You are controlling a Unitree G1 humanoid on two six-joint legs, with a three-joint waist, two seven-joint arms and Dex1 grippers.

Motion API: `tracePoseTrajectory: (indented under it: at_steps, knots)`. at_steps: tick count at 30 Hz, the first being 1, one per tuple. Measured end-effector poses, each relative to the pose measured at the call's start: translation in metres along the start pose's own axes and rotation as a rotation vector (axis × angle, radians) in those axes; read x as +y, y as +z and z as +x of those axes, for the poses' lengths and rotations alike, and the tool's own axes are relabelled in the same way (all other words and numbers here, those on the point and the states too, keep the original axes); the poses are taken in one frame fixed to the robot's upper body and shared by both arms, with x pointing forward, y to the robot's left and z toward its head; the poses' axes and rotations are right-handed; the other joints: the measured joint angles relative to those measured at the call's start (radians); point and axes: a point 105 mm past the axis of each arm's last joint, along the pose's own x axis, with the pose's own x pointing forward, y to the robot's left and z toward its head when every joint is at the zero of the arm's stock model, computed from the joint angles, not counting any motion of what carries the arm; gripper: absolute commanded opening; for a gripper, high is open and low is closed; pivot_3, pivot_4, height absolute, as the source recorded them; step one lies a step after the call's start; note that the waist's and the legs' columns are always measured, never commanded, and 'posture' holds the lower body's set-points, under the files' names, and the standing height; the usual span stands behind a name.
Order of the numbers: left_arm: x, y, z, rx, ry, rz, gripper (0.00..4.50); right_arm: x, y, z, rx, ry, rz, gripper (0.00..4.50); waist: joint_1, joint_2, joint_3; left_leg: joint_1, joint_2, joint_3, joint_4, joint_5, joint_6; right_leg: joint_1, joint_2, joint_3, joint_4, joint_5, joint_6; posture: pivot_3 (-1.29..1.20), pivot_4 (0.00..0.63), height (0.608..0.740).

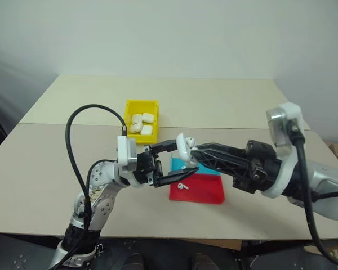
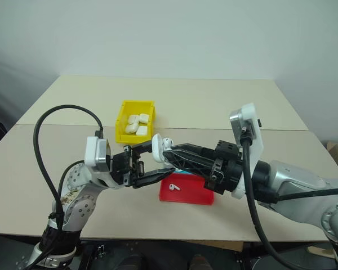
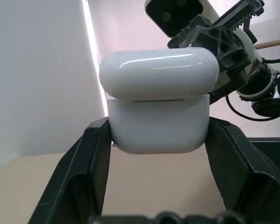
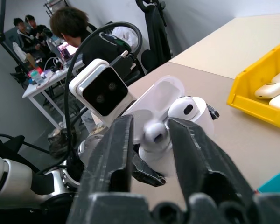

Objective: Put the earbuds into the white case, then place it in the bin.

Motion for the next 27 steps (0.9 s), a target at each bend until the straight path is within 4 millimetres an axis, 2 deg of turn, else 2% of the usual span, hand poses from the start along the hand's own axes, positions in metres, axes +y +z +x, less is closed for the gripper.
tracePoseTrajectory:
  at_steps: [9,12,15,18,23,27]
  knots:
    - [0.0,-0.001,0.0,0.008,-0.004,0.01,2.75,-0.009,0.007,-0.008,-0.001,-0.065,-0.082,2.18,0.009,0.0,0.0,0.0,0.0,0.0,0.0,0.0,0.0,0.0,0.0,0.0,0.0,0.0,0.0,0.0,0.15,0.74]
    - [0.002,-0.005,-0.002,0.025,-0.002,0.009,2.75,-0.012,0.022,-0.018,-0.028,-0.087,-0.171,2.18,0.011,0.0,0.0,0.0,0.0,0.0,0.0,0.0,0.0,0.0,0.0,0.0,0.0,0.0,0.0,0.0,0.15,0.74]
    - [0.008,-0.008,-0.002,0.051,-0.008,0.014,2.75,-0.011,0.034,-0.022,0.055,-0.047,-0.286,2.18,0.009,0.001,0.0,0.001,0.0,0.001,0.0,0.0,0.0,0.0,0.0,0.0,0.0,0.0,0.0,0.0,0.15,0.74]
    - [0.013,-0.009,-0.002,0.072,-0.028,0.027,2.75,-0.008,0.047,-0.018,0.129,0.025,-0.405,1.57,0.003,0.002,-0.001,0.002,0.001,0.002,0.001,0.0,0.0,0.0,0.0,0.001,0.0,0.0,0.0,0.0,0.15,0.74]
    - [0.019,-0.021,0.003,0.098,-0.044,0.027,2.75,-0.011,0.057,0.001,0.212,0.145,-0.488,0.03,0.005,0.002,-0.001,0.0,0.001,0.002,0.0,0.0,0.0,-0.002,0.001,0.002,0.0,0.0,-0.001,0.0,0.15,0.74]
    - [0.022,-0.031,0.012,0.137,-0.06,0.053,2.75,-0.017,0.057,0.021,0.292,0.221,-0.515,0.03,0.011,0.002,-0.001,-0.002,0.001,0.003,0.001,0.0,0.0,-0.004,0.0,0.001,0.0,0.0,-0.001,0.0,0.15,0.74]
